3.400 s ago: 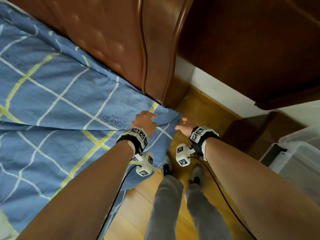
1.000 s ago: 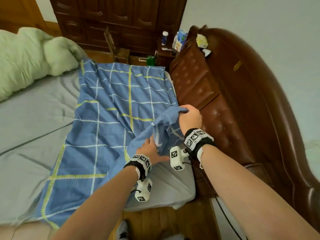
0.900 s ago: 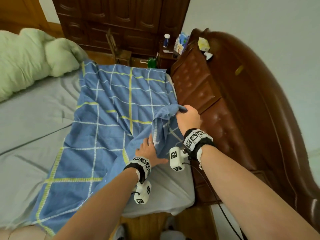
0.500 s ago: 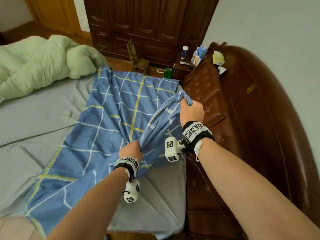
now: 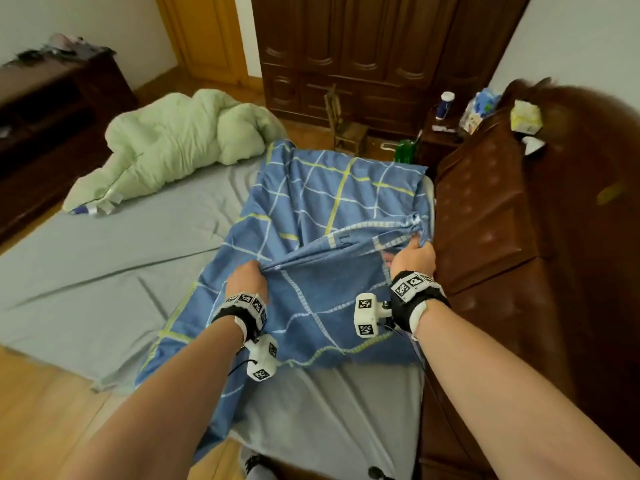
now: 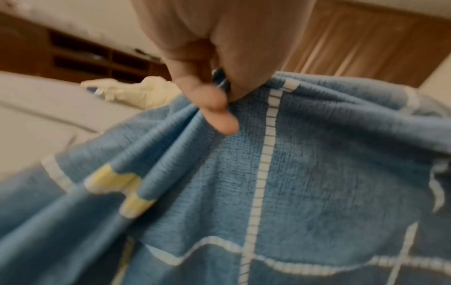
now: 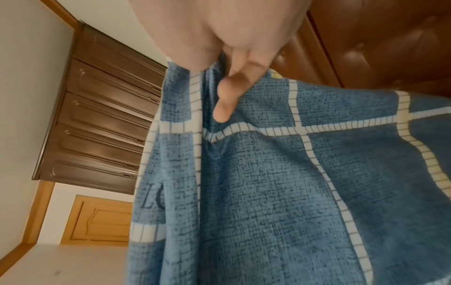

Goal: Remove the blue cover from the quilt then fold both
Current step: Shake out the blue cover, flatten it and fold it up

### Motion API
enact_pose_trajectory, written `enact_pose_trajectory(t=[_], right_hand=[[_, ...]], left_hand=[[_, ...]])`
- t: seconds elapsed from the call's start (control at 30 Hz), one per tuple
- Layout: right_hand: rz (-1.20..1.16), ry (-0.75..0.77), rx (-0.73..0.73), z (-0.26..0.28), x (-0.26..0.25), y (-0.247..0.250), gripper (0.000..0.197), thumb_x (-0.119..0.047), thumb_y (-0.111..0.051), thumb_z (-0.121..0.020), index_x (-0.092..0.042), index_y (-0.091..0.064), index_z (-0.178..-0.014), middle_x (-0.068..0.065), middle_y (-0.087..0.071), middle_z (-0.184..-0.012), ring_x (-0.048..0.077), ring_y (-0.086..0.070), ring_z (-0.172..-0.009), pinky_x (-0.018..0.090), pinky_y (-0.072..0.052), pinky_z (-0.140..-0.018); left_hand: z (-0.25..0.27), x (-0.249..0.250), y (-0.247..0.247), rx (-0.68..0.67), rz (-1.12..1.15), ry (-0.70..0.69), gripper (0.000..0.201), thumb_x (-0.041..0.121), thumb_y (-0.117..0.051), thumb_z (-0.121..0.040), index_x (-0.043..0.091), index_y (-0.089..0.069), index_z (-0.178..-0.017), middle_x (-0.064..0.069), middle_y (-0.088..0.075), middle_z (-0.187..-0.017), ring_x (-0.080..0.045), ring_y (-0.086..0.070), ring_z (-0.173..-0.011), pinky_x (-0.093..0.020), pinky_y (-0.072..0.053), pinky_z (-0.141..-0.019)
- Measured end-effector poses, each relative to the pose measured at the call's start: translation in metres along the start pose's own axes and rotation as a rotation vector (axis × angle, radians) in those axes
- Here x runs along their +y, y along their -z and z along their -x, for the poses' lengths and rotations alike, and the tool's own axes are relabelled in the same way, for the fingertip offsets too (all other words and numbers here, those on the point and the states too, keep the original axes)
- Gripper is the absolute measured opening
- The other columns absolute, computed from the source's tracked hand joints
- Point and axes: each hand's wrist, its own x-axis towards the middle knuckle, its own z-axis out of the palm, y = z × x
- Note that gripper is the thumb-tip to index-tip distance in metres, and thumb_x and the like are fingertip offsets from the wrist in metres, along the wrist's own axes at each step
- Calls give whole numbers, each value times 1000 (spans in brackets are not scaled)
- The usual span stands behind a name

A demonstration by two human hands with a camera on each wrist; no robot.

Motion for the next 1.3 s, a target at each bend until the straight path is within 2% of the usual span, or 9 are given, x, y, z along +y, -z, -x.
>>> enact_pose_trajectory(t=[0.17,0.27,0.4,0.53,0.63,0.73,0.9,1.17,1.3], right_hand=[[65,100,122,13,-15,-47,36,-18,-33,-106,-5,-44,-138,21,-54,-135,37,-55,-117,35,-38,-87],[99,110,210,14,-17,-71,34,-11,-39,-103,1,-48,-133,21,-46,-141,38,-52,-122,37,-38,-96],[183,171,272,13,-21,-94,51,-5,-64,-88,-7,-43,-135,14,-21,-157,39,-53,-120,32,-42,-82],[412,386,92,26,-44,-112,104,-8,-79,-76,-35,-14,-153,0,18,-162,32,-32,-140,30,-48,-76],[743,713,-156,24,-53,-140,117,-34,-86,-68,-41,-5,-154,-2,26,-160,32,1,-150,48,-45,-103],[852,733,-396,0,-49,-170,96,-48,-82,-69,-39,-26,-147,-4,18,-162,30,10,-150,53,-34,-109],[896,682,-209,-67,-51,-190,24,-18,-62,-87,-25,-57,-110,-4,-52,-133,26,-48,-119,38,-44,-74],[773,609,-296,-219,-70,-205,32,0,-38,-93,-17,-47,-119,11,-69,-102,35,-64,-91,37,-44,-66],[562,516,-215,-280,-80,-181,28,0,-32,-95,-17,-47,-112,11,-66,-106,39,-63,-91,41,-46,-69]], left_hand=[[-56,-12,7,62,322,-3,37,3,-37,-96,9,-55,-127,-21,-62,-122,-40,-57,-113,-42,-45,-93],[-90,-17,19,134,238,-134,35,4,-40,-93,11,-59,-121,-19,-63,-121,-40,-55,-113,-45,-40,-99],[-127,-7,39,175,88,-357,27,14,-43,-90,9,-61,-109,-21,-63,-110,-43,-54,-103,-51,-32,-101],[-141,17,52,249,27,-590,20,14,-53,-87,11,-65,-103,-17,-64,-98,-40,-54,-90,-48,-35,-94],[-156,43,55,251,-7,-671,23,20,-46,-87,16,-65,-100,-12,-66,-91,-36,-53,-86,-44,-36,-91],[-173,70,49,233,3,-735,16,21,-52,-88,15,-65,-97,-10,-65,-87,-34,-53,-88,-41,-37,-93],[-212,94,29,239,-32,-690,15,23,-58,-92,14,-67,-100,-9,-66,-90,-33,-53,-89,-36,-36,-90],[-275,156,-23,154,-326,-376,39,11,-59,-86,16,-54,-124,-6,-63,-116,-31,-54,-112,-39,-41,-95],[-278,203,-45,89,-449,-159,25,11,-49,-88,17,-55,-112,-8,-64,-110,-32,-59,-106,-40,-49,-84]])
